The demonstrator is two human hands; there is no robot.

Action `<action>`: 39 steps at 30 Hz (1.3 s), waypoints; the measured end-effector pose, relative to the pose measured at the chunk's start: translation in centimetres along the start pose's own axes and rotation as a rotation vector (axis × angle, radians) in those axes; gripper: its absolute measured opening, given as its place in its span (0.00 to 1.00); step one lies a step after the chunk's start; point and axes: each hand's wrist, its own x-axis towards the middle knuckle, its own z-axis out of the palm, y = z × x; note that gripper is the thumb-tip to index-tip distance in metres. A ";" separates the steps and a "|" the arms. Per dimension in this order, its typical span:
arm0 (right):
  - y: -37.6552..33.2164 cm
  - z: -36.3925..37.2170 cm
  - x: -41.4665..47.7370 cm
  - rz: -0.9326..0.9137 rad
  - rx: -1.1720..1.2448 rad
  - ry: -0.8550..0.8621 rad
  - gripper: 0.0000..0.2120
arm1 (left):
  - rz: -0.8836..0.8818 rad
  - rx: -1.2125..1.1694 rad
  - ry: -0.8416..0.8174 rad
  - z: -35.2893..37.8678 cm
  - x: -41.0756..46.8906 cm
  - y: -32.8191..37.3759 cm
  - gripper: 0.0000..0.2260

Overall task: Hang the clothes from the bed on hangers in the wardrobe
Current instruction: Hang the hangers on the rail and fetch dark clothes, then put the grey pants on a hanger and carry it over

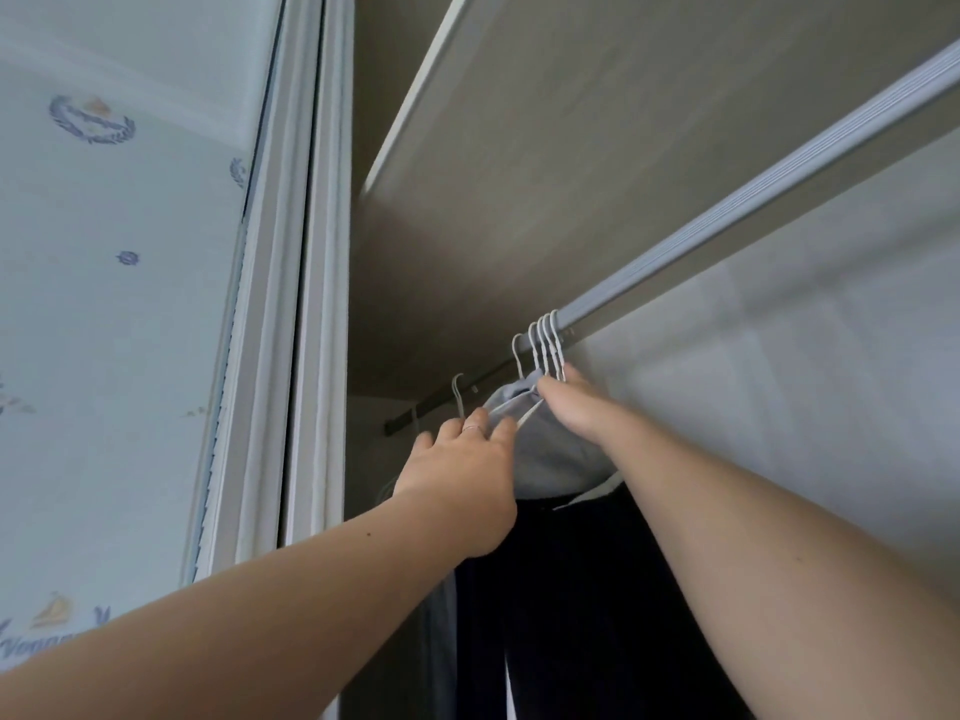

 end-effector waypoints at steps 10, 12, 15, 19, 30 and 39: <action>-0.3 -1.3 -2.9 -0.032 0.111 -0.093 0.17 | 0.068 0.112 0.062 -1.6 -1.4 0.0 0.24; -0.7 -1.5 -4.3 -0.028 0.166 -0.081 0.16 | 0.079 0.133 0.110 -2.4 -2.6 -0.6 0.25; -2.8 -1.9 -6.9 -0.148 0.157 0.092 0.14 | 0.082 0.172 0.277 -3.5 -4.7 -2.3 0.25; -7.1 -0.4 -12.2 -0.339 0.088 0.208 0.22 | 0.014 0.129 0.429 -5.8 -8.7 -5.5 0.25; -15.9 15.6 -33.1 -0.871 -0.408 -0.043 0.30 | -0.246 0.178 0.350 -6.5 -30.9 -19.0 0.29; -20.3 29.6 -59.9 -0.972 -0.099 -0.671 0.32 | -0.701 0.171 -0.015 -6.5 -65.0 -24.3 0.31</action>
